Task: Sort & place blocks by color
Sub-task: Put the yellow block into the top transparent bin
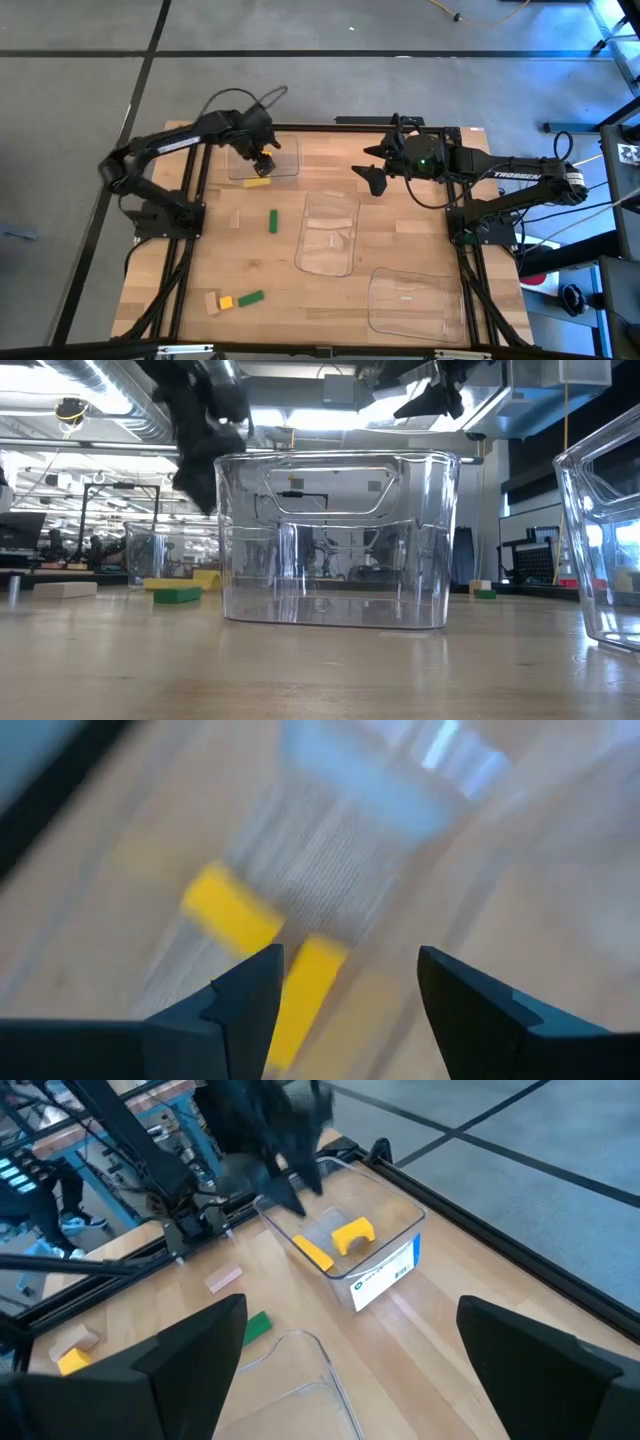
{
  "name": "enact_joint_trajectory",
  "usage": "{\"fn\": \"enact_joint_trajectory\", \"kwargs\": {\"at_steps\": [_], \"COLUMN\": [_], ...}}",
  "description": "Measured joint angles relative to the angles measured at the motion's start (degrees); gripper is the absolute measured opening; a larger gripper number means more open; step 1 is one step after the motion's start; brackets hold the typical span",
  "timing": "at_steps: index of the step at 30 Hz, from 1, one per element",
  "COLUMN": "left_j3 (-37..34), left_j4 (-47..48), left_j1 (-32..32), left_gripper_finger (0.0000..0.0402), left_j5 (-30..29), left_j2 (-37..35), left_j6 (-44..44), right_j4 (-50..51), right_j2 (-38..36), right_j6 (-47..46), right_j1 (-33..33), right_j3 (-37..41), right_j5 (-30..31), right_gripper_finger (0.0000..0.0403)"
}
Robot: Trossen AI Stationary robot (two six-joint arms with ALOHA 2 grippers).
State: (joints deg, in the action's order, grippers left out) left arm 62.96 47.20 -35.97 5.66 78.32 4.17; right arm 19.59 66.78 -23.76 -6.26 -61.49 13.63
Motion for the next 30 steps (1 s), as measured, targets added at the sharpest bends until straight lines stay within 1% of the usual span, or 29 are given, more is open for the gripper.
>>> {"fn": "enact_joint_trajectory", "kwargs": {"at_steps": [3, 6, 10, 12, 14, 17, 20, 22, 24, 30], "left_j3": [0.00, 0.00, -0.08, -1.62, -5.15, -12.59, -19.83, -22.85, -24.21, -23.38], "left_j4": [-8.64, -19.28, -30.50, -37.29, -43.96, -56.45, -67.30, -73.49, -77.68, -78.82], "left_j1": [2.67, 6.84, 12.18, 14.57, 16.83, 19.44, 20.71, 21.30, 21.94, 22.54], "left_gripper_finger": [0.0221, 0.0221, 0.0221, 0.0221, 0.0221, 0.0221, 0.0221, 0.0221, 0.0221, 0.0221], "left_j5": [2.61, 2.82, 2.61, 2.44, 2.43, 2.49, 2.43, 2.54, 2.81, 4.41], "left_j2": [-6.87, -12.50, -16.46, -17.19, -17.77, -18.06, -18.00, -18.00, -18.07, -18.88], "left_j6": [3.93, 5.70, 5.81, 6.22, 7.75, 12.09, 17.67, 20.52, 21.11, 17.69], "right_j4": [0.00, 0.01, 0.02, 0.02, 0.04, 0.22, 0.35, 0.49, 0.61, 0.63], "right_j2": [0.00, 0.00, 0.00, 0.00, 0.00, 0.00, 0.00, 0.00, 0.00, 0.00], "right_j6": [0.73, 1.78, 3.06, 3.16, 3.22, 3.46, 3.40, 3.38, 3.44, 3.66], "right_j1": [0.02, 0.01, 0.01, 0.00, 0.00, 0.02, 0.01, 0.01, 0.02, 0.00], "right_j3": [0.00, 0.00, 0.00, 0.00, 0.00, 0.00, 0.00, 0.00, 0.00, 0.00], "right_j5": [-0.24, -0.24, -0.33, -1.10, -2.31, -2.92, -3.88, -4.60, -4.79, -5.18], "right_gripper_finger": [0.0362, 0.0362, 0.0362, 0.0362, 0.0362, 0.0362, 0.0362, 0.0362, 0.0362, 0.0362]}}
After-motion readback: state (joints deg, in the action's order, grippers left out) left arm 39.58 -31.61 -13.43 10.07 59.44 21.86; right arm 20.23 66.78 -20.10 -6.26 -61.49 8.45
